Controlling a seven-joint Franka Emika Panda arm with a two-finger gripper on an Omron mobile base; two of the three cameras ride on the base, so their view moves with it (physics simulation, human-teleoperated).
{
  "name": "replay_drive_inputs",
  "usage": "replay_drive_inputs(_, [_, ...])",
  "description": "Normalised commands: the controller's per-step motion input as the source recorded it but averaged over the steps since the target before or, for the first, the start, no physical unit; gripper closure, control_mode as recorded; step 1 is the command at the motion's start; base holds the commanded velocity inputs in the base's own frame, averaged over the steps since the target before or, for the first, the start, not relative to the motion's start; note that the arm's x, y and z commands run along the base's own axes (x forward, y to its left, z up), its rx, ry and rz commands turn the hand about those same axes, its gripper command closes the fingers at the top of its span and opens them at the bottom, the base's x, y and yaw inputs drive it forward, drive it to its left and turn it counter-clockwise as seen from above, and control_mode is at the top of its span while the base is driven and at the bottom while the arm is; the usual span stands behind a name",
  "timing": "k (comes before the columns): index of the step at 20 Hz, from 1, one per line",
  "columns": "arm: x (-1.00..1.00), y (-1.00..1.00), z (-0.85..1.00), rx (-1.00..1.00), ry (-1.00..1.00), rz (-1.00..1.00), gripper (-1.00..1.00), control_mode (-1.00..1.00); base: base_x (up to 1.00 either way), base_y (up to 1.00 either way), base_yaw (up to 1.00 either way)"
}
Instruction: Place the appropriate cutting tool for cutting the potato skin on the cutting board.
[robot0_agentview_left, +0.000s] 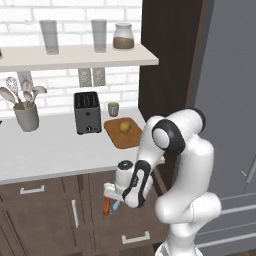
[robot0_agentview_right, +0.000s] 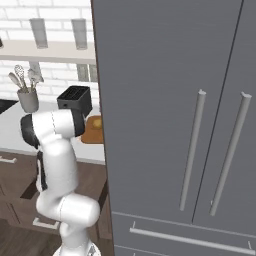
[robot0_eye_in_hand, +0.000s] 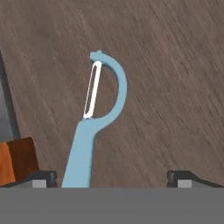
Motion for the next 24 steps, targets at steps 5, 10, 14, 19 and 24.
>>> replay_drive_inputs(5, [0.26, 0.07, -0.05, -0.02, 0.0, -0.08, -1.0, -1.0, 0.0, 0.0, 0.0])
replay_drive_inputs(10, [0.02, 0.3, -0.29, -0.06, 0.0, -0.07, -1.0, -1.0, 0.0, 0.0, 0.0])
replay_drive_inputs(14, [0.18, 0.19, -0.1, -0.08, 0.0, -0.05, -1.0, -1.0, 0.0, 0.0, 0.0])
replay_drive_inputs(19, [0.06, 0.09, -0.19, -0.07, 0.0, -0.04, -1.0, -1.0, 0.0, 0.0, 0.0])
replay_drive_inputs(24, [-0.25, 0.02, -0.64, -0.1, 0.0, -0.05, -1.0, -1.0, 0.0, 0.0, 0.0])
